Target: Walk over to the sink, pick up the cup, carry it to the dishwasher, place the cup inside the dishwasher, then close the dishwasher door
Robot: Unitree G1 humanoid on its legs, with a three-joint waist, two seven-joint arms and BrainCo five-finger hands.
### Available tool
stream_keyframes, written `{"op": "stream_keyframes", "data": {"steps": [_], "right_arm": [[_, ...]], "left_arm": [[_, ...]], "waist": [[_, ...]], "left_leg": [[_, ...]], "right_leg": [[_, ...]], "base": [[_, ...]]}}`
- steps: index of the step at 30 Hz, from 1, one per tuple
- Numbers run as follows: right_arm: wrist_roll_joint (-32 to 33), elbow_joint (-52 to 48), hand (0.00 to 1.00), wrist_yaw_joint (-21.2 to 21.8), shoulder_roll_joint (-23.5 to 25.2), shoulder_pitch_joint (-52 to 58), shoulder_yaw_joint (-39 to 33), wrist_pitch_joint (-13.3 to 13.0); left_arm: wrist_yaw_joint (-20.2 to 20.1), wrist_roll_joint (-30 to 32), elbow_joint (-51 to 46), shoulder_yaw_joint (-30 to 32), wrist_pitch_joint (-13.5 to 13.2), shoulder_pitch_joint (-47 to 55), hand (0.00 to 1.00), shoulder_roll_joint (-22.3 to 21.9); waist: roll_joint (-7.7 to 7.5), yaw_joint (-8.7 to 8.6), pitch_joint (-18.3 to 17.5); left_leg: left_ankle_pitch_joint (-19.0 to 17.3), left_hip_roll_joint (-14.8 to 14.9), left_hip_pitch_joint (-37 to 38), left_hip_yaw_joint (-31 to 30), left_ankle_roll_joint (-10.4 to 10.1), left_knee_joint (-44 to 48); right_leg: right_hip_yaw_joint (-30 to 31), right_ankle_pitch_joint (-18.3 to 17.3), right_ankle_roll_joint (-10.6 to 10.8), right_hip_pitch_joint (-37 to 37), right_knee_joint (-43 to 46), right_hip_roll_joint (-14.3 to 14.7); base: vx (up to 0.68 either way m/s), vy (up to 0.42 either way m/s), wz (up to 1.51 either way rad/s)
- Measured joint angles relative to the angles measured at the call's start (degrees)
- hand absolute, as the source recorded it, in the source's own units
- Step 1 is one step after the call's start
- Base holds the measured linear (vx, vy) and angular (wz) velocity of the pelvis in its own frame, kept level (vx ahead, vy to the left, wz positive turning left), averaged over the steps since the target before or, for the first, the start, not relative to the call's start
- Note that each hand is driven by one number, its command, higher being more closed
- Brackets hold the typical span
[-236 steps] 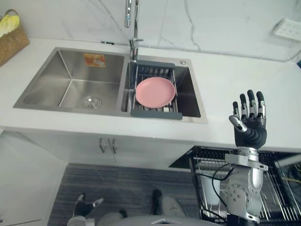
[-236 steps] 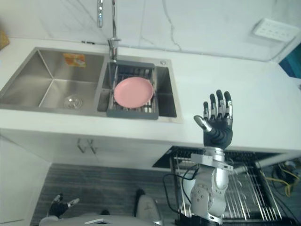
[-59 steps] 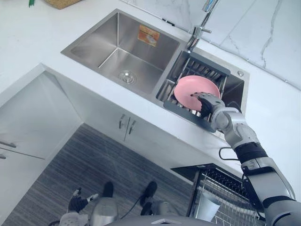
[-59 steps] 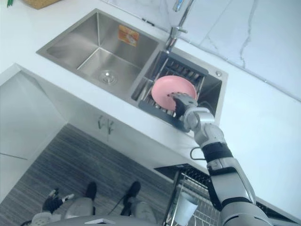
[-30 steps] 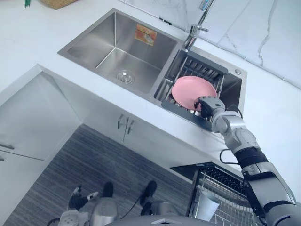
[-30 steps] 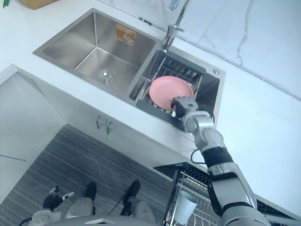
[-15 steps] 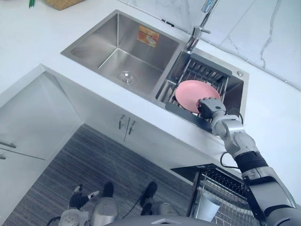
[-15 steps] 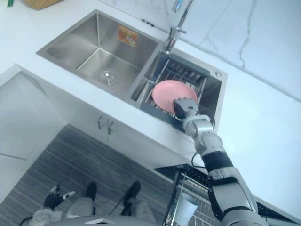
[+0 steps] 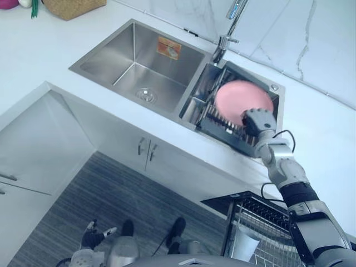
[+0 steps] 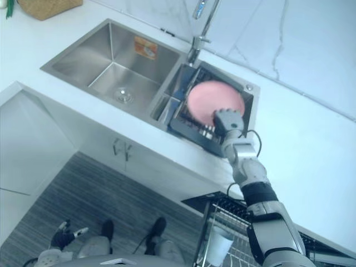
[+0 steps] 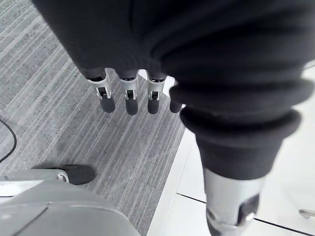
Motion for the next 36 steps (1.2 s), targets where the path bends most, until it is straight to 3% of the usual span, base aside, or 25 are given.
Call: {"op": "stream_keyframes", "data": {"steps": [5,12,24,28,33,36], "right_arm": [[4.14,-1.06,1.00,-2.54,-0.09,0.07,-2.07,0.76],[6.63,-1.05,1.00,-2.76,0.04,0.06,-2.08,0.40],[13.88,-1.09,1.00,-0.90,0.05,0.11,-2.57,-0.99],[17.34,-4.08,1.00,0.42,0.41,2.17,-6.39,-1.27],[20.24,-11.88,1.00,1.97,0.97,5.83,-7.47,-1.13],[21.74,-15.66,1.00,3.73,2.17,8.62,-9.03,-1.11]], "left_arm": [[0.02,0.00,1.34,-0.05,-0.22,0.62,0.00,-0.38],[0.04,0.00,1.57,-0.11,-0.21,0.80,0.00,-0.41],[0.24,0.01,1.55,-0.12,-0.30,0.85,0.00,-0.45],[1.14,0.03,1.55,-0.11,-0.34,1.02,0.00,-0.47],[1.04,0.06,1.57,0.01,-1.30,3.39,0.00,-1.25],[1.04,0.14,2.17,0.42,-2.34,4.00,0.00,-2.50]], "waist": [[0.77,-0.41,-1.50],[0.94,-1.06,-1.66],[1.77,-1.75,-2.11],[1.77,-1.99,-2.11],[1.85,-2.95,-2.20],[2.52,-3.20,-2.62]], "left_leg": [[0.08,-0.02,1.37,0.15,0.13,-0.72],[0.24,-0.01,1.77,0.35,0.25,-1.13],[0.52,-0.06,2.92,0.45,0.20,-2.22],[0.52,-0.05,3.44,0.58,0.19,-2.15],[-0.64,0.11,5.60,4.96,0.16,-1.71],[-3.83,0.29,6.22,8.62,0.47,2.16]], "right_leg": [[0.06,-0.10,0.12,1.01,-0.26,0.00],[0.01,-0.28,0.29,1.38,-0.28,0.00],[0.07,-0.28,0.31,1.76,-0.28,-0.01],[0.23,-0.28,0.30,1.80,-0.28,-0.01],[5.18,0.21,0.02,1.64,-0.29,0.68],[10.54,0.91,-0.04,1.20,-0.29,1.50]], "base": [[0.00,0.000,0.00],[0.00,0.000,0.00],[0.02,0.010,0.00],[0.01,0.004,-0.01],[0.00,0.026,-0.47],[-0.02,0.045,-0.87]]}}
